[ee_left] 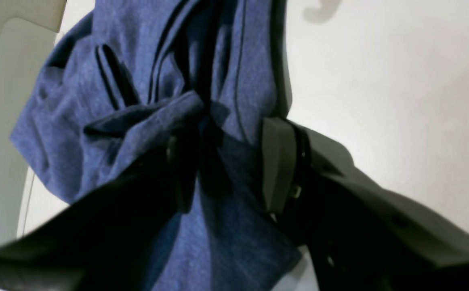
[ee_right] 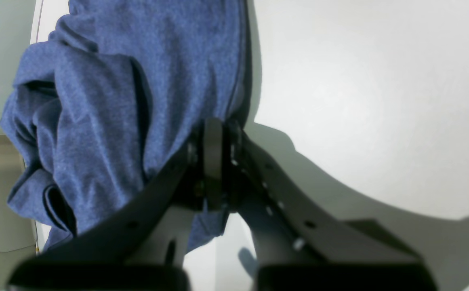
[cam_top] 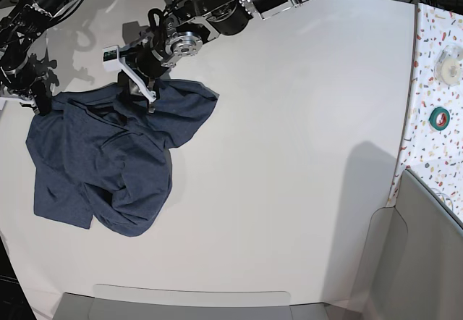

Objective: Layout the t-shirt on the table in an organized manner, then fold the t-shirt properly
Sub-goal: 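Regrasp the t-shirt edge with the left gripper while right gripper holds, then lift the t-shirt with both grippers and pull it toward the robot, then lower the t-shirt and spread it between both grippers on the table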

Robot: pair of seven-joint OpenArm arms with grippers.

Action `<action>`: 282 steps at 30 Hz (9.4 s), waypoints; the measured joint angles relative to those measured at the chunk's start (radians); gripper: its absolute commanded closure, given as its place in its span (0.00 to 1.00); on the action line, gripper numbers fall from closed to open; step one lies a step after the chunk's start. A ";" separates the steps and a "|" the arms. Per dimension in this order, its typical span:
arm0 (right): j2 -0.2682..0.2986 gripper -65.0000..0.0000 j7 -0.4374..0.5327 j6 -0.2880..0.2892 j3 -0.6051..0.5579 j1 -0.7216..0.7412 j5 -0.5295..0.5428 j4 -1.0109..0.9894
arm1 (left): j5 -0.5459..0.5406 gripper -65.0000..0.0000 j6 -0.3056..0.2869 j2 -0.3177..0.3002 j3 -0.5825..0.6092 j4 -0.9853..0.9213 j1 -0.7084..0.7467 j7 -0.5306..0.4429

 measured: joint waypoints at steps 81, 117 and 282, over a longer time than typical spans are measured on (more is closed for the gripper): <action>-0.053 1.00 -0.113 -0.055 -0.203 -0.039 -0.085 0.303 | -0.029 1.00 -0.053 -0.120 -0.190 0.270 0.071 0.148; -0.299 1.00 0.290 -0.068 -0.878 0.954 -0.166 -0.012 | -0.019 1.00 -0.051 -0.112 -0.827 0.595 -0.473 0.168; 0.029 1.00 0.149 -0.190 -0.914 0.355 -0.190 -0.050 | -0.232 0.98 -0.253 -0.225 0.246 -0.448 -0.741 -0.062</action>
